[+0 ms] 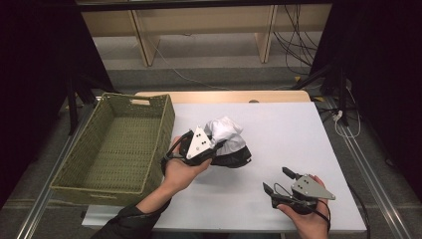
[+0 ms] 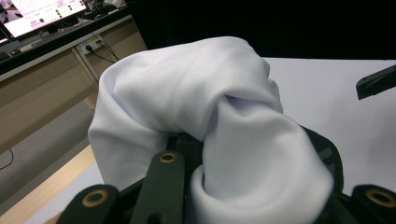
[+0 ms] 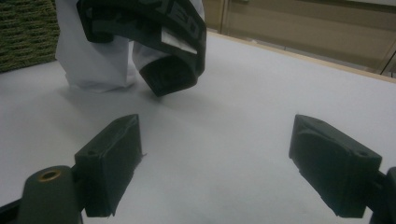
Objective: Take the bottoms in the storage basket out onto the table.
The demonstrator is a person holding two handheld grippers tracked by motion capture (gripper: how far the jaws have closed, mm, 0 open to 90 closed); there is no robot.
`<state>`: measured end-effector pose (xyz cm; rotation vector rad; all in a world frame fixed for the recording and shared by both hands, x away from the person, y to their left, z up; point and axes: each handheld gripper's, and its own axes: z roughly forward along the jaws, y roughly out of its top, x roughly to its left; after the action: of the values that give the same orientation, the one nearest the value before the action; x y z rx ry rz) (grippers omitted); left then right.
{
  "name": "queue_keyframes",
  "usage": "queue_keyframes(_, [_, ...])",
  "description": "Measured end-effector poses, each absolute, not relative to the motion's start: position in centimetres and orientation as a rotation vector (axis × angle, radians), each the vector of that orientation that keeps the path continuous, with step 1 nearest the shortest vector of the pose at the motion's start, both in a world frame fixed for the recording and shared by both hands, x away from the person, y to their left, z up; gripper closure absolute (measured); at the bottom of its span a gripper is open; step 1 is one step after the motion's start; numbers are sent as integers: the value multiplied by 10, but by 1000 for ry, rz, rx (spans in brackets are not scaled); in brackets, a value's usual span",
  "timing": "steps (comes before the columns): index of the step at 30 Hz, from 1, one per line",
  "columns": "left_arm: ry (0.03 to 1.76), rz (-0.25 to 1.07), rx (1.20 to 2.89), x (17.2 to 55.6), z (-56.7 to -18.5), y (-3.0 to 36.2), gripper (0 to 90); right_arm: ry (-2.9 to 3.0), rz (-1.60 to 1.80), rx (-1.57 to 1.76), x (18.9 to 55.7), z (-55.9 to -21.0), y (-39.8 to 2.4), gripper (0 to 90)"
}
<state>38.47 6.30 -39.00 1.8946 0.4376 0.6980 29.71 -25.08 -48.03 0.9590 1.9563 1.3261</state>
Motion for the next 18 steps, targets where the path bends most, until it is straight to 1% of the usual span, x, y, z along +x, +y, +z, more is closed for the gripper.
queue_keyframes(18, [441,692,2004,391,-417,50,742,1952,1336,958,297,-481,-251,179])
